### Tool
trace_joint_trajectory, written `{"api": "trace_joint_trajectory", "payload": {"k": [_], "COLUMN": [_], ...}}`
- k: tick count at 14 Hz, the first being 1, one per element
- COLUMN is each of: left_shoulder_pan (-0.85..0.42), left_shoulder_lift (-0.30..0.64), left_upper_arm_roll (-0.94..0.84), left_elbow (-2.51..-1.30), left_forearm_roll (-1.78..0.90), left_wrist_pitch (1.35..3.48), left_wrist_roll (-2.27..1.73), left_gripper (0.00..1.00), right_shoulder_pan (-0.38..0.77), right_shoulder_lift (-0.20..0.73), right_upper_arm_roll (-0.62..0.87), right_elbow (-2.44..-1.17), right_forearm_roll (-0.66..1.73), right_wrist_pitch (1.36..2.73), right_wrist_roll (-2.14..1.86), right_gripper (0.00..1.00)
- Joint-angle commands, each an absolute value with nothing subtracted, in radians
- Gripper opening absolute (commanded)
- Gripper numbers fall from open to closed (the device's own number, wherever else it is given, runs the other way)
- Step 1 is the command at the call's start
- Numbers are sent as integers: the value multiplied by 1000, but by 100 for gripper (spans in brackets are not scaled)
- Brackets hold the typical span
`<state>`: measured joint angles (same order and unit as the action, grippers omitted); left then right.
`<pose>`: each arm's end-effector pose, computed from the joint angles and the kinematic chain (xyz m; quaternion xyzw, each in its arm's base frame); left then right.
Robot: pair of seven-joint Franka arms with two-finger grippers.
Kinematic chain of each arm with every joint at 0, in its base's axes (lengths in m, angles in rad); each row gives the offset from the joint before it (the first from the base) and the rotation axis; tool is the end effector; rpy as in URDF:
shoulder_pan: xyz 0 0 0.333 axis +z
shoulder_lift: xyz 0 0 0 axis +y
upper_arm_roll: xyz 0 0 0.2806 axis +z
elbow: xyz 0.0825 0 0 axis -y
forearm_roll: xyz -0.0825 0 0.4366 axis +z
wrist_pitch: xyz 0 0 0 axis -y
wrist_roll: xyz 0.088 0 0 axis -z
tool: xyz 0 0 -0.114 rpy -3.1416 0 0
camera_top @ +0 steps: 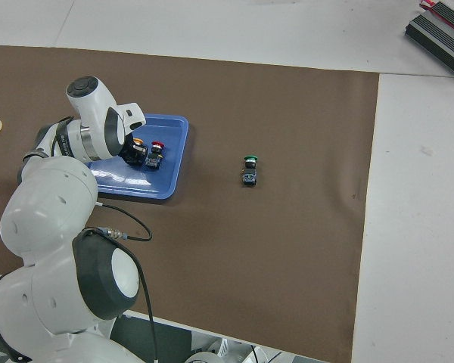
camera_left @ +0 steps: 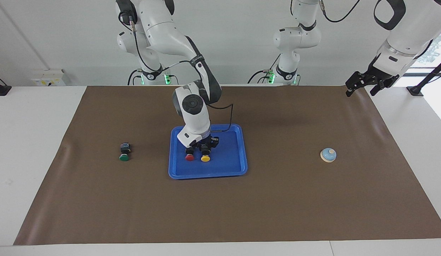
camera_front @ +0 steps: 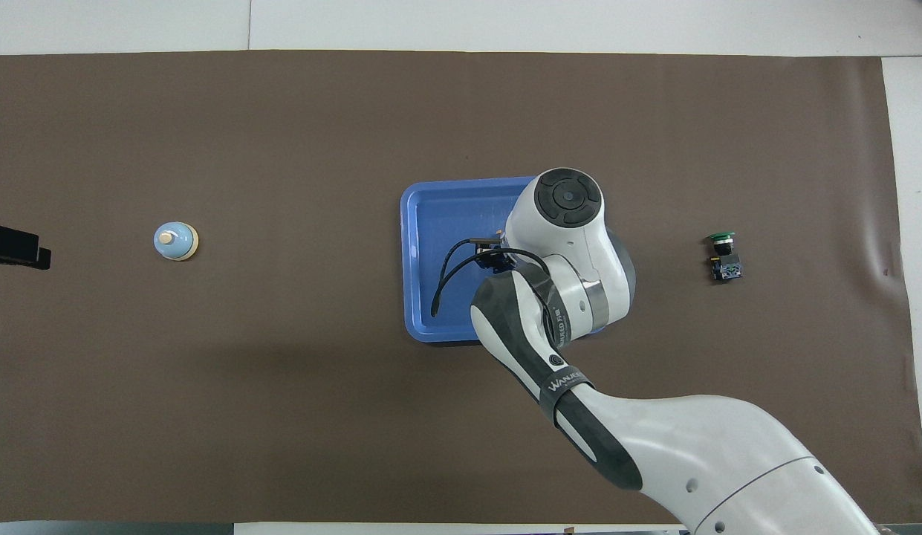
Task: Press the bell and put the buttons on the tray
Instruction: 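Place the yellow button in the tray beside the red one, then grasp the green button with the right gripper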
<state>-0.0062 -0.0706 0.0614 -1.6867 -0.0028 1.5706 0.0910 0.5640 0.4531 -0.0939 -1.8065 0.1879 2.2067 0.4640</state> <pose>0.5842 0.0329 0.5634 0.9996 -0.0180 -0.0225 0.0052 0.5923 0.3110 0.2183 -0.9970 0.0504 0.0460 0.0367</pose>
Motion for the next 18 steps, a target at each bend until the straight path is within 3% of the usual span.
{"api": "trace_joint_trajectory", "payload": {"k": [1, 2, 7, 10, 14, 18], "left_shoulder_pan": [-11, -11, -11, -11, -11, -11], "left_shoulder_lift": [-97, -97, -95, -97, -97, -95], "left_upper_arm_roll": [63, 63, 63, 63, 63, 63], "left_elbow": [-1710, -1710, -1710, -1710, -1710, -1710], "left_forearm_roll": [-15, -17, -17, -17, -17, -17], "left_wrist_pitch": [1569, 1569, 1569, 1569, 1569, 1569], "left_wrist_roll": [77, 77, 77, 77, 77, 77], "left_gripper": [100, 100, 100, 100, 100, 100], "right_shoulder_pan": [552, 549, 462, 307, 163, 140], "right_shoulder_lift": [434, 436, 390, 359, 315, 298], "right_upper_arm_roll": [-91, -92, -118, -120, -120, -123], "right_elbow": [-1783, -1749, -1667, -1704, -1857, -1910], "right_forearm_roll": [209, 201, 96, 64, 61, -12], "right_wrist_pitch": [2146, 2107, 1925, 1876, 1952, 1974], "right_wrist_roll": [466, 466, 317, 71, -147, -144], "right_gripper": [70, 81, 80, 79, 79, 81]}}
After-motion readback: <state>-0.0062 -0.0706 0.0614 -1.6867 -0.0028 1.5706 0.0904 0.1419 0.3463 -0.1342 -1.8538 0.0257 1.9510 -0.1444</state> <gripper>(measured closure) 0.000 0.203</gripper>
